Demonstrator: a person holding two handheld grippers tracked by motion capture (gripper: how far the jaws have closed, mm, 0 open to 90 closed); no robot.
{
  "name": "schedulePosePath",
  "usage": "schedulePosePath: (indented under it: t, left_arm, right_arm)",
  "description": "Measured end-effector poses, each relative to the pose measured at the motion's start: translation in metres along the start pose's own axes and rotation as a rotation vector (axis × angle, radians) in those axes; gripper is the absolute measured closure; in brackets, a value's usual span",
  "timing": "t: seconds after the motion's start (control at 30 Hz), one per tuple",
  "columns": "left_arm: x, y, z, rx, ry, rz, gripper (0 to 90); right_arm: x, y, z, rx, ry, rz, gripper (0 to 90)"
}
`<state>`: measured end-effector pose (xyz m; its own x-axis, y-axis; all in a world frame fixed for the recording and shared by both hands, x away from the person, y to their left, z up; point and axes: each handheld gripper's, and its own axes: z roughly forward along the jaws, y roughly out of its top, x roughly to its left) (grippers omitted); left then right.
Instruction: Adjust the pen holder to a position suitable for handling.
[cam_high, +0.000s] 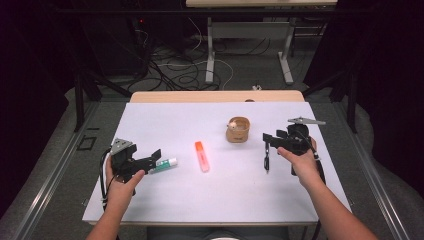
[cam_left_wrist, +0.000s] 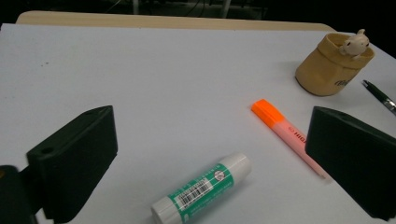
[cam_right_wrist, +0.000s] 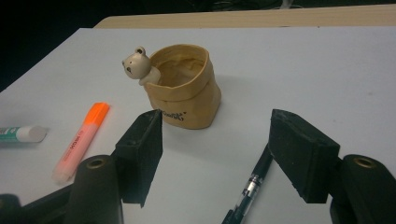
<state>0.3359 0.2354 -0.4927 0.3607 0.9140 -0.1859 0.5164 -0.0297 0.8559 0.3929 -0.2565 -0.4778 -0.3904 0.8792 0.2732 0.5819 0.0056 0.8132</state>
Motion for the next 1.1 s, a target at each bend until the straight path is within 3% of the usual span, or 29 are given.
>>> schedulePosePath:
  t: [0.1, 0.17, 0.23, 0.3, 0.37, 0.5, 0.57, 0.63, 0.77, 0.87, 0.97, 1.1]
  left_arm:
    - [0.0, 0.0, 0.001, 0.005, 0.015, 0.01, 0.3]
    - [0.0, -0.001, 0.002, 0.009, 0.017, 0.016, 0.3]
    - [0.0, -0.001, 0.003, 0.019, 0.026, 0.024, 0.4]
    - [0.0, -0.001, 0.003, 0.019, 0.028, 0.025, 0.3]
    - [-0.001, -0.002, 0.004, 0.019, 0.029, 0.016, 0.3]
    - [-0.001, -0.002, 0.004, 0.024, 0.031, 0.017, 0.3]
    - [-0.001, -0.002, 0.004, 0.024, 0.029, 0.016, 0.3]
    - [-0.001, -0.002, 0.004, 0.025, 0.029, 0.015, 0.3]
    - [0.0, -0.002, 0.005, 0.03, 0.027, 0.019, 0.3]
    - [-0.001, -0.003, 0.005, 0.033, 0.024, 0.021, 0.3]
    - [-0.001, -0.003, 0.006, 0.035, 0.019, 0.023, 0.3]
    - [-0.001, -0.003, 0.006, 0.043, 0.019, 0.026, 0.3]
  right_arm:
    - [0.003, 0.008, 0.005, 0.015, 0.008, -0.013, 34.7]
    - [0.002, 0.012, 0.011, -0.02, 0.066, -0.059, 32.3]
    - [0.003, 0.016, 0.015, 0.005, 0.092, -0.029, 34.5]
    - [0.004, 0.021, 0.019, 0.044, 0.076, -0.049, 34.4]
    - [0.005, 0.026, 0.023, 0.042, 0.057, -0.085, 33.1]
    - [0.005, 0.035, 0.027, 0.059, 0.031, -0.111, 31.6]
    - [0.006, 0.044, 0.033, 0.092, 0.015, -0.134, 31.5]
    - [0.007, 0.049, 0.037, 0.11, 0.028, -0.14, 31.2]
    - [0.011, 0.06, 0.043, 0.142, 0.005, -0.197, 30.2]
    - [0.013, 0.067, 0.047, 0.158, -0.006, -0.209, 30.2]
    - [0.013, 0.072, 0.05, 0.168, -0.02, -0.22, 30.5]
    - [0.016, 0.083, 0.058, 0.189, -0.057, -0.271, 34.8]
